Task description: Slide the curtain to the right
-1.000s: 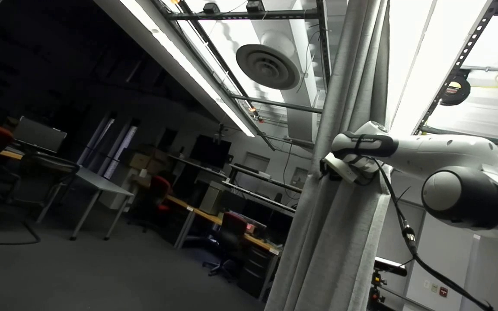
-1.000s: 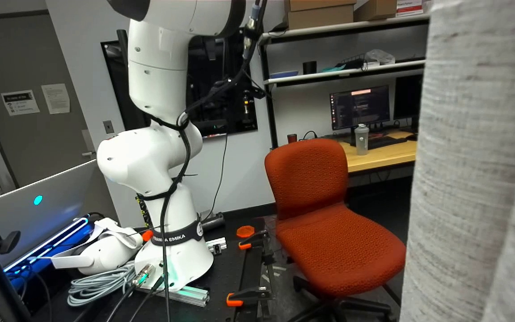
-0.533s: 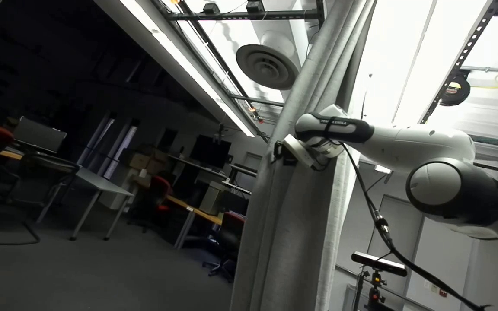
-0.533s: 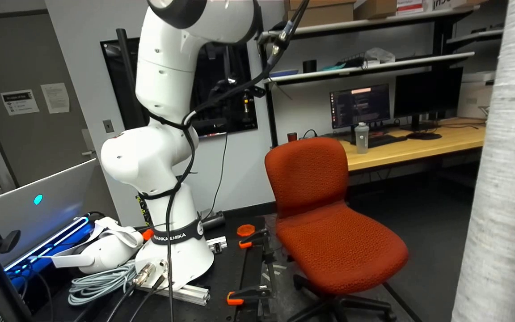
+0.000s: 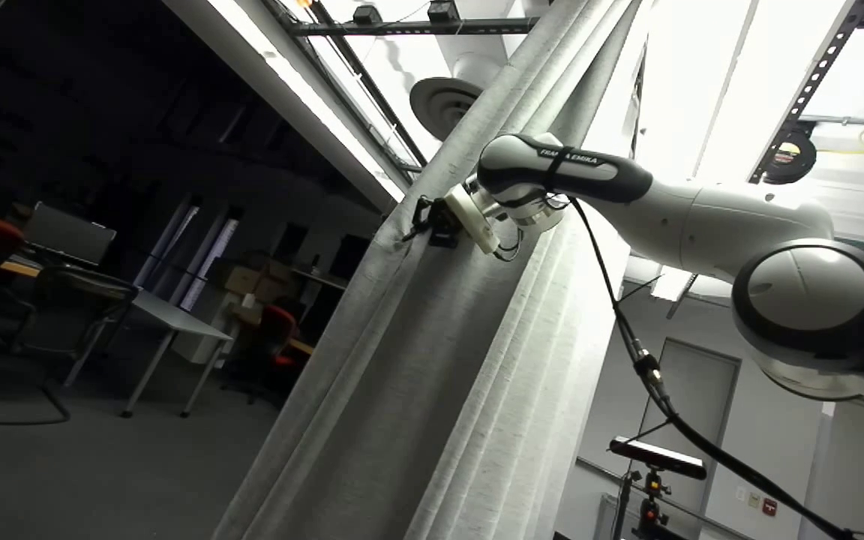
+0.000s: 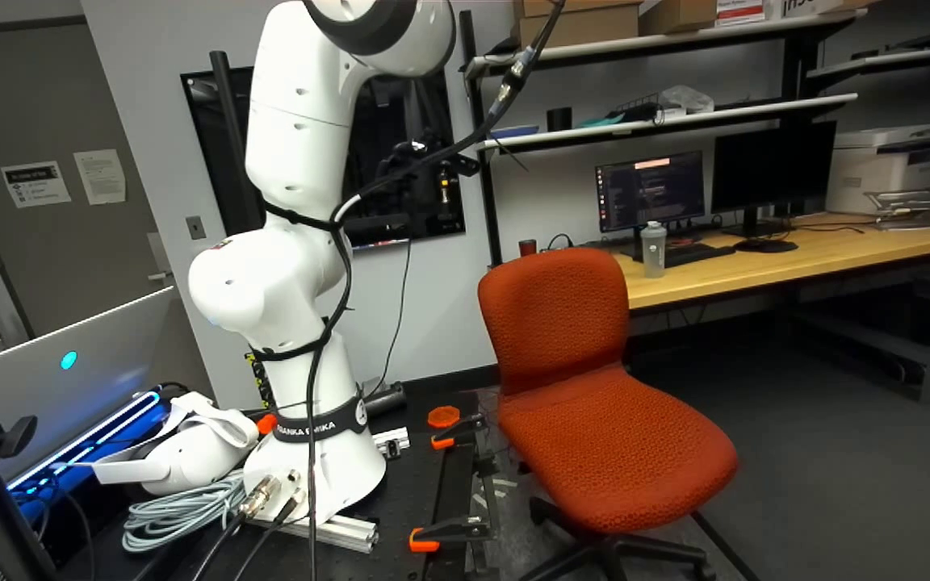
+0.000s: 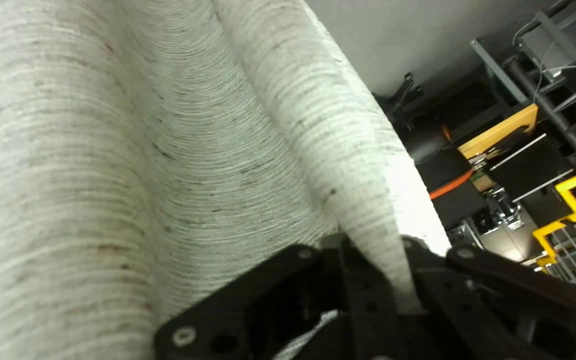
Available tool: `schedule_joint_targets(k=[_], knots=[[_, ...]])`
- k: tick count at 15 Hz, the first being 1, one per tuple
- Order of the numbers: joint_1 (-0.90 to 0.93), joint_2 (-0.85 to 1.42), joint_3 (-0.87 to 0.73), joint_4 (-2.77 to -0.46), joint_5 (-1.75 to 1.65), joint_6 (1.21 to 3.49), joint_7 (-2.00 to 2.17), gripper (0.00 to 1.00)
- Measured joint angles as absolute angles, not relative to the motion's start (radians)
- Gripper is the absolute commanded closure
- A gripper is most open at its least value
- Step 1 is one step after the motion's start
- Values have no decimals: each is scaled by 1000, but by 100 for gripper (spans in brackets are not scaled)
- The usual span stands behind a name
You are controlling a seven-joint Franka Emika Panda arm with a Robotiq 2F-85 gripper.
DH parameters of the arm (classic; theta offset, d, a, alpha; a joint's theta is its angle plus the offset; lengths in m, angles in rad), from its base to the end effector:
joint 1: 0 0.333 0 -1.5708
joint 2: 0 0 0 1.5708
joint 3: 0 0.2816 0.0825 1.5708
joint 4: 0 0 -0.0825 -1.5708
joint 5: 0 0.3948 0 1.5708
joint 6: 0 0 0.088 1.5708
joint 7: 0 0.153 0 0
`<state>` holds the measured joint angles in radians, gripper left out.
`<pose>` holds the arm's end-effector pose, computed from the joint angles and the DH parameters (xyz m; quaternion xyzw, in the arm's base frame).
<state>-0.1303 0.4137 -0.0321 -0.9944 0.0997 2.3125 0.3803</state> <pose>0.7317 -0.1080 0.6779 -0.8630 0.2507 -0.4293 0.0898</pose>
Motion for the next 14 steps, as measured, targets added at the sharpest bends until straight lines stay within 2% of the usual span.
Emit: schedule_joint_targets(k=[9,10,14], knots=[[-117,267,-5,-1187,83,2172,301,3],[-111,240,1,-1223,80,2152,285,0],[-87,113,38,-1390,80,2075,217,0]])
